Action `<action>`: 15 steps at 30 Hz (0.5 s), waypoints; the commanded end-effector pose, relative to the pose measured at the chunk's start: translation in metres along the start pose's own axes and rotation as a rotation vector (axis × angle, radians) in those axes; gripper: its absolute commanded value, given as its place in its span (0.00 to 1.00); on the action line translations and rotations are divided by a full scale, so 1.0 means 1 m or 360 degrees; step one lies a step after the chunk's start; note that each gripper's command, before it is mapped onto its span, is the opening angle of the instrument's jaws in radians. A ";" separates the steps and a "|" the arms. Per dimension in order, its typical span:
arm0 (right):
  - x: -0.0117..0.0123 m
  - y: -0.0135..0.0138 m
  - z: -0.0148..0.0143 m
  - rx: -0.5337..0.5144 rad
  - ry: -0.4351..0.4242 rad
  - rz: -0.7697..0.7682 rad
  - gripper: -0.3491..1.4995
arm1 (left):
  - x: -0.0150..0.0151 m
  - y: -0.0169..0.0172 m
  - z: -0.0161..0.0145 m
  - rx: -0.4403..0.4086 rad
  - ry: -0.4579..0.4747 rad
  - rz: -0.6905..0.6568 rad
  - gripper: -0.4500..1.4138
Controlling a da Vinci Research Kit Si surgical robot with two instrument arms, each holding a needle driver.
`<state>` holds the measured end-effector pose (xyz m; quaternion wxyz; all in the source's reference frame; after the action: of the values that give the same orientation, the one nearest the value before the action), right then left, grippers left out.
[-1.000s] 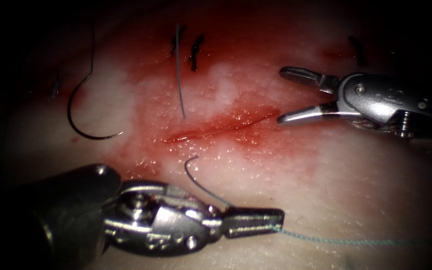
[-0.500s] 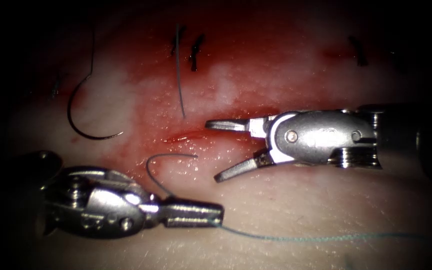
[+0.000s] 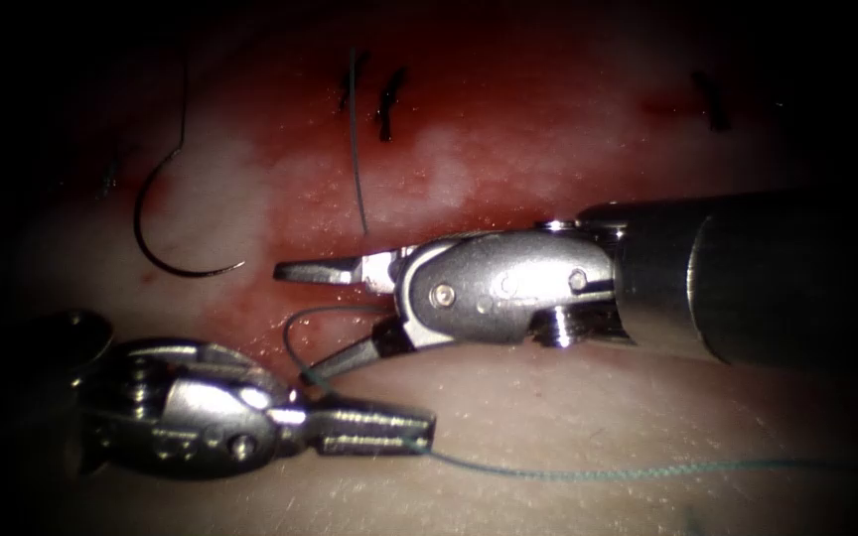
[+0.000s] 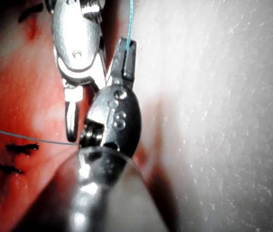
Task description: Wound Closure
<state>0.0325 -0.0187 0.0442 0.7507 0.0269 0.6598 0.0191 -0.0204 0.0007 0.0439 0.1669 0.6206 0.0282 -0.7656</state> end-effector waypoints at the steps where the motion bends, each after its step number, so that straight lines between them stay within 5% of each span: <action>1: 0.0000 -0.0006 0.0014 0.0018 0.0020 -0.0012 0.85 | -0.0006 -0.0001 0.0005 0.0000 -0.0001 0.0003 0.00; 4: 0.0002 -0.0009 0.0019 0.0041 0.0041 -0.0027 0.72 | -0.0006 0.0000 0.0004 0.0003 -0.0007 -0.0006 0.00; 5: 0.0003 -0.0009 0.0019 0.0050 0.0049 -0.0038 0.56 | -0.0006 0.0000 0.0003 -0.0002 -0.0009 -0.0006 0.00; 7: 0.0003 -0.0009 0.0018 0.0066 0.0064 -0.0069 0.00 | -0.0005 0.0001 0.0002 -0.0006 -0.0014 -0.0006 0.00; 15: -0.0003 0.0008 0.0007 -0.0036 0.0035 -0.0112 0.00 | -0.0004 0.0005 -0.0004 -0.0012 -0.0039 -0.0023 0.00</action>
<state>0.0326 -0.0180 0.0442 0.7444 -0.0050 0.6677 0.0004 -0.0192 0.0004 0.0437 0.1636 0.6091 0.0334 -0.7753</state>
